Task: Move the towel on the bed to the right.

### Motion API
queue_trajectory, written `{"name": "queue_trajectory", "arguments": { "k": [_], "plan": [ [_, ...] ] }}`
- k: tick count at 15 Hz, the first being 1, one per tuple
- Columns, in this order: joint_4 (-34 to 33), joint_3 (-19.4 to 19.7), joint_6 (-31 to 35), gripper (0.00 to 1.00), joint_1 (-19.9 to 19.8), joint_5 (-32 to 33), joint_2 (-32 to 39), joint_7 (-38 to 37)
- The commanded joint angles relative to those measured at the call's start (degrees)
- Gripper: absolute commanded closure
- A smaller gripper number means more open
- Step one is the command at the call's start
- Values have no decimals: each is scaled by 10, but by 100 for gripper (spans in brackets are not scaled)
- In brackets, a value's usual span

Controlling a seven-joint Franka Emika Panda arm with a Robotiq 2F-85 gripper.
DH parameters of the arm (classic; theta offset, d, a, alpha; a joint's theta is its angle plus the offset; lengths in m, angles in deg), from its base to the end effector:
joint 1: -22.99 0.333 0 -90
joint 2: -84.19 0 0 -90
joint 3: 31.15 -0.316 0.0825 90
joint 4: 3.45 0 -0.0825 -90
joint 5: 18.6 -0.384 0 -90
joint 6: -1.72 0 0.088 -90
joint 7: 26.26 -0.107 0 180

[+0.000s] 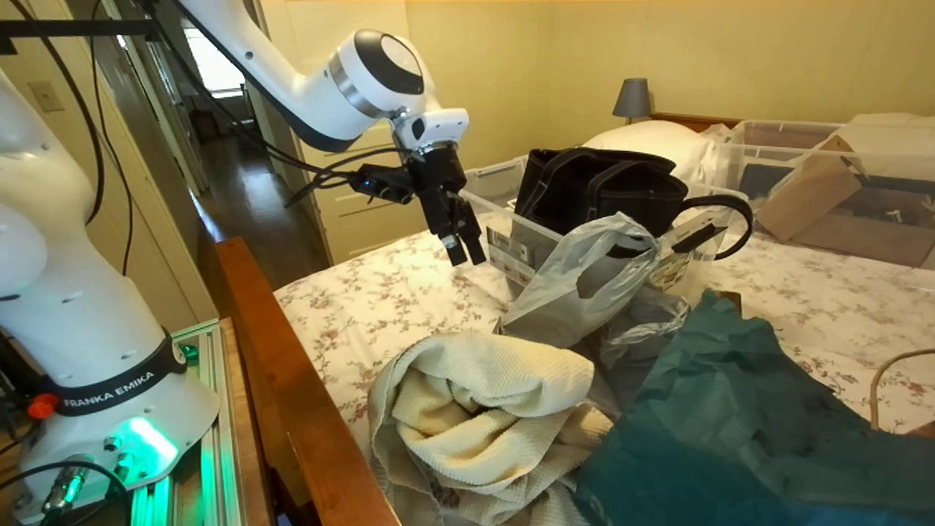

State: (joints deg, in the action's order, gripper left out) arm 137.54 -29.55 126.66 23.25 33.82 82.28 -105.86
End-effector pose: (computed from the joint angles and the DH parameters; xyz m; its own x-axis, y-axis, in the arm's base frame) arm 0.4552 -0.0402 0.2997 0.7213 -0.5353 0.4396 -0.6924 -0.5409 0.4774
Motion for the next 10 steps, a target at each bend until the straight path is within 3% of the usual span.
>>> {"name": "queue_trajectory", "arguments": {
  "k": [1, 9, 10],
  "plan": [
    [78, -12, 71, 0, 4, -23, -94, 56],
    [155, -22, 196, 0, 16, -100, -183, 238],
    [128, -39, 176, 0, -6, -78, -151, 193]
  ]
}}
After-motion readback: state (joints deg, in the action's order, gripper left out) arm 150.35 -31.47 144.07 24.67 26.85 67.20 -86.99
